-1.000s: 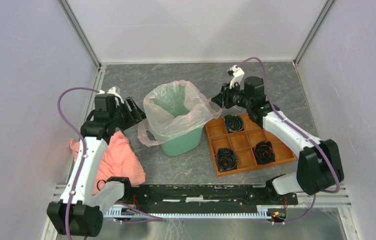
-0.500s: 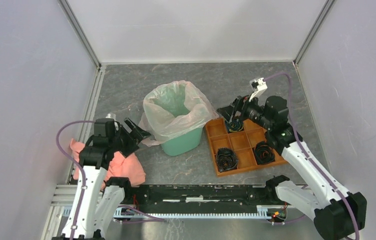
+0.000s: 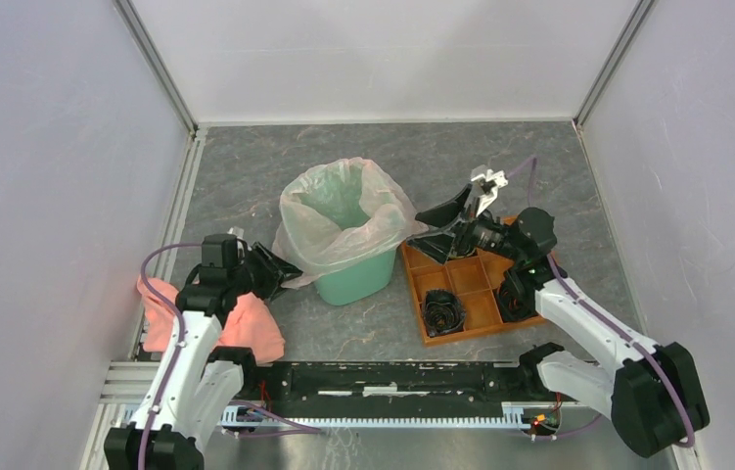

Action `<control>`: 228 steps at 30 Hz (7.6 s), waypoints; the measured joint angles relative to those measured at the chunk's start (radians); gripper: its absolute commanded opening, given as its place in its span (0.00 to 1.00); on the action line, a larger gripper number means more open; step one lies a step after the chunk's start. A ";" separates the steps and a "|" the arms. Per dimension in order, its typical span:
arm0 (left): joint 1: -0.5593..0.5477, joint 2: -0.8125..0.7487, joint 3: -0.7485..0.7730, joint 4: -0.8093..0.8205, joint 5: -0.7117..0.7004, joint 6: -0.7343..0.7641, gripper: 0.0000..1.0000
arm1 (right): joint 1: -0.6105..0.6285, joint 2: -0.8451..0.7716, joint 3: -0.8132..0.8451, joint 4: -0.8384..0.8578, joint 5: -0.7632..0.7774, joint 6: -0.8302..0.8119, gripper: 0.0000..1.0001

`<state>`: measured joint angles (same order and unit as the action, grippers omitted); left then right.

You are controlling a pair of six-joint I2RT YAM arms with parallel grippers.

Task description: Put the trash bags into the trash bin

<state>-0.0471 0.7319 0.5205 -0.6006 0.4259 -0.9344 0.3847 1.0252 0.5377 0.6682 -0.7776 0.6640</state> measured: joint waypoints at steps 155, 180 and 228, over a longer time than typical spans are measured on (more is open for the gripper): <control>-0.006 0.065 0.170 0.092 -0.081 0.100 1.00 | 0.710 0.265 0.379 -0.645 0.668 -0.425 0.98; -0.007 -0.115 0.471 -0.301 -0.355 0.315 1.00 | 0.499 0.905 0.445 0.094 1.249 -0.446 0.98; -0.007 -0.105 0.532 -0.360 -0.319 0.335 1.00 | 0.332 0.791 0.380 -0.165 1.308 -0.435 0.98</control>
<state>-0.0540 0.6266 1.0527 -0.9607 0.1074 -0.5999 0.7162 1.8160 0.9173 0.5030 0.5304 0.2287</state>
